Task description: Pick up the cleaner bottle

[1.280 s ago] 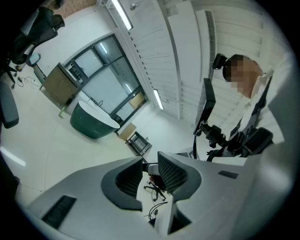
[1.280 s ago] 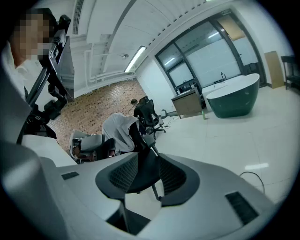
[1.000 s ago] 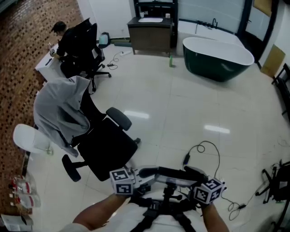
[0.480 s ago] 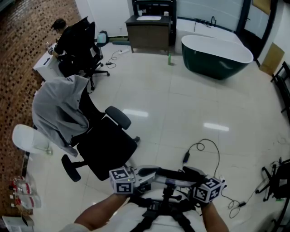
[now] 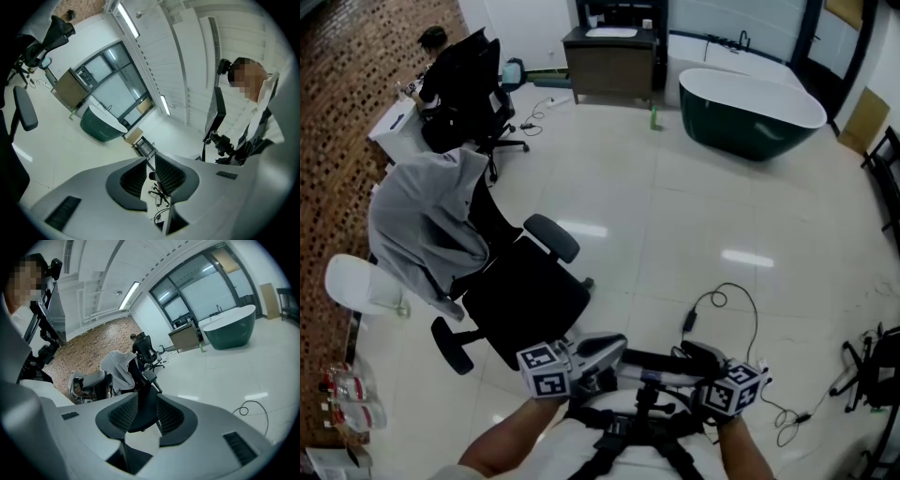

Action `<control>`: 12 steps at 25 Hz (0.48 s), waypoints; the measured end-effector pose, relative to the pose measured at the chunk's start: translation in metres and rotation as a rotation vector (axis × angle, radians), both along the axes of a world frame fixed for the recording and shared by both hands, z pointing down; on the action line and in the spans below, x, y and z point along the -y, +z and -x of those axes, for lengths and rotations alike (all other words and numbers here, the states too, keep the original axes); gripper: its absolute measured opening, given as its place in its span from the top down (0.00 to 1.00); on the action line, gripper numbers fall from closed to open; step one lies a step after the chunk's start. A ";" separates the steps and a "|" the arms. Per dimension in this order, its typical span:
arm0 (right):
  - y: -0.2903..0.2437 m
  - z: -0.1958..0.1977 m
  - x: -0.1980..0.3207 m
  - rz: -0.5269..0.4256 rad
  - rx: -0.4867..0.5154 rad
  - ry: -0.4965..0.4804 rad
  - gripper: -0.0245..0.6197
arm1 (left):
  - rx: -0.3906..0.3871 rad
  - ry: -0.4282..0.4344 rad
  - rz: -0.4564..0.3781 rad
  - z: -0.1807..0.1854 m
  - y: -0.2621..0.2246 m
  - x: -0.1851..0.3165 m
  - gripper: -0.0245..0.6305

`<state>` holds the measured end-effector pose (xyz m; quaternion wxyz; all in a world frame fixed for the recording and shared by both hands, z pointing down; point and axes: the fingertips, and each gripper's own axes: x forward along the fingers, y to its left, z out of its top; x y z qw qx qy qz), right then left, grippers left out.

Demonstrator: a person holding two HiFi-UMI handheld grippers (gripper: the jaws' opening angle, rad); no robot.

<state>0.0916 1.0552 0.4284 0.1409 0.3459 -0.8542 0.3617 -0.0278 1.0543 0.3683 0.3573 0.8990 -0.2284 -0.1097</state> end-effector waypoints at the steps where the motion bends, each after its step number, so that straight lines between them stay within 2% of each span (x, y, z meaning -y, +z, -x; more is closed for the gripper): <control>1: 0.001 0.001 0.000 0.003 0.006 0.015 0.76 | -0.009 -0.016 -0.004 0.007 -0.002 0.000 0.89; 4: 0.001 0.008 0.001 0.008 0.022 0.053 0.76 | -0.021 -0.054 -0.026 0.030 -0.007 0.000 0.89; 12: -0.006 0.033 0.005 0.013 0.010 0.118 0.76 | 0.045 -0.065 -0.019 0.076 0.002 -0.005 0.89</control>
